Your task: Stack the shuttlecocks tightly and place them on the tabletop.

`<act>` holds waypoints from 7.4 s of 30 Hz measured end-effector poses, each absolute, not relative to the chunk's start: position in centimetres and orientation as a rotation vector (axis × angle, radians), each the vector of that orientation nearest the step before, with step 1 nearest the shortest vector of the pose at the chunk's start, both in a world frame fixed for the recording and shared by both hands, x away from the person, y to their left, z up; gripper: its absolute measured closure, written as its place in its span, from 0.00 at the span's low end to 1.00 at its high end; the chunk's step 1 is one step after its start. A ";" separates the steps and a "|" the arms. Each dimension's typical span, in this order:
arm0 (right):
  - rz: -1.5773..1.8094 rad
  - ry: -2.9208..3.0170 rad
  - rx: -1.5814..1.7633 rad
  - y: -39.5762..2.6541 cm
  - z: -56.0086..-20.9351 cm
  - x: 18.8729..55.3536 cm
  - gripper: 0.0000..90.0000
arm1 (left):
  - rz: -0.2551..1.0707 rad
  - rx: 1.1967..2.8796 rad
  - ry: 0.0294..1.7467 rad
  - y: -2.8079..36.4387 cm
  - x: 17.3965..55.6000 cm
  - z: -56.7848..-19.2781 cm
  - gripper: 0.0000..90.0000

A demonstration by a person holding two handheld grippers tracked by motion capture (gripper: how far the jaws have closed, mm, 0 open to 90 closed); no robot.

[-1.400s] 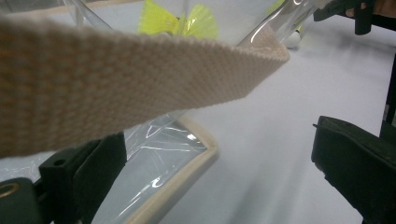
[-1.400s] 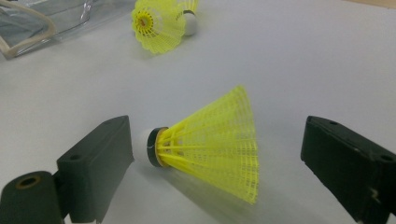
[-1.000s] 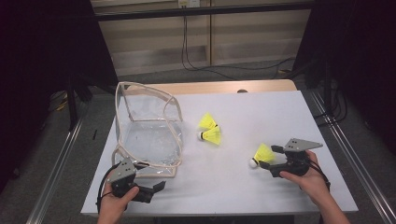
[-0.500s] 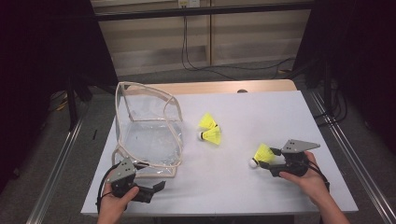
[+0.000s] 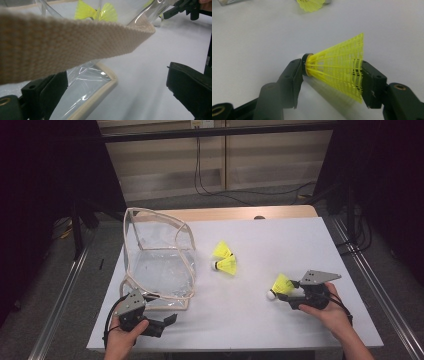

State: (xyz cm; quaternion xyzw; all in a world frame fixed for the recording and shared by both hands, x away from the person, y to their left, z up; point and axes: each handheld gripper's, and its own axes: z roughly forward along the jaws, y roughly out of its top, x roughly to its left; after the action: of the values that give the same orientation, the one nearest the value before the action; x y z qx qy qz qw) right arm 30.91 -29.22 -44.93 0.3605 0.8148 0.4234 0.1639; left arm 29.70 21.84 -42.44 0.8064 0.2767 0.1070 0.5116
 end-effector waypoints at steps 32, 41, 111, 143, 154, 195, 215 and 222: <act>1.192 2.408 0.925 -29.0 -44.8 30.6 0.85 | 0.263 1.937 0.669 21.8 29.7 -42.4 0.04; 1.198 2.455 0.929 -28.7 -45.0 30.5 0.91 | 0.268 1.943 0.669 21.9 29.7 -42.4 0.04; 1.333 2.294 0.958 -27.1 -43.1 32.1 0.98 | 0.268 1.937 0.668 21.9 29.7 -42.4 0.04; 1.318 2.309 0.925 -26.3 -42.7 32.7 0.98 | 0.270 1.941 0.667 21.9 29.7 -42.4 0.04; 1.323 2.305 0.923 -25.9 -42.7 33.1 0.98 | 0.271 1.939 0.668 21.9 29.7 -42.4 0.04; 1.356 2.314 0.894 -23.9 -42.1 34.8 0.98 | 0.273 1.934 0.665 21.9 29.7 -42.4 0.04; 1.370 2.311 0.909 -23.3 -42.4 35.6 0.98 | 0.276 1.934 0.664 21.9 29.7 -42.4 0.04; 1.368 2.307 0.913 -23.2 -42.4 35.8 0.98 | 0.275 1.936 0.665 21.9 29.7 -42.4 0.04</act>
State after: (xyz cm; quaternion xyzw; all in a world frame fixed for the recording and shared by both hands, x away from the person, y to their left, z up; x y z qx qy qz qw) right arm 35.78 -23.18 -42.44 0.3183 0.8046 0.4772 0.1537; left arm 29.66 21.91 -42.36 0.8048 0.2766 0.1145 0.5125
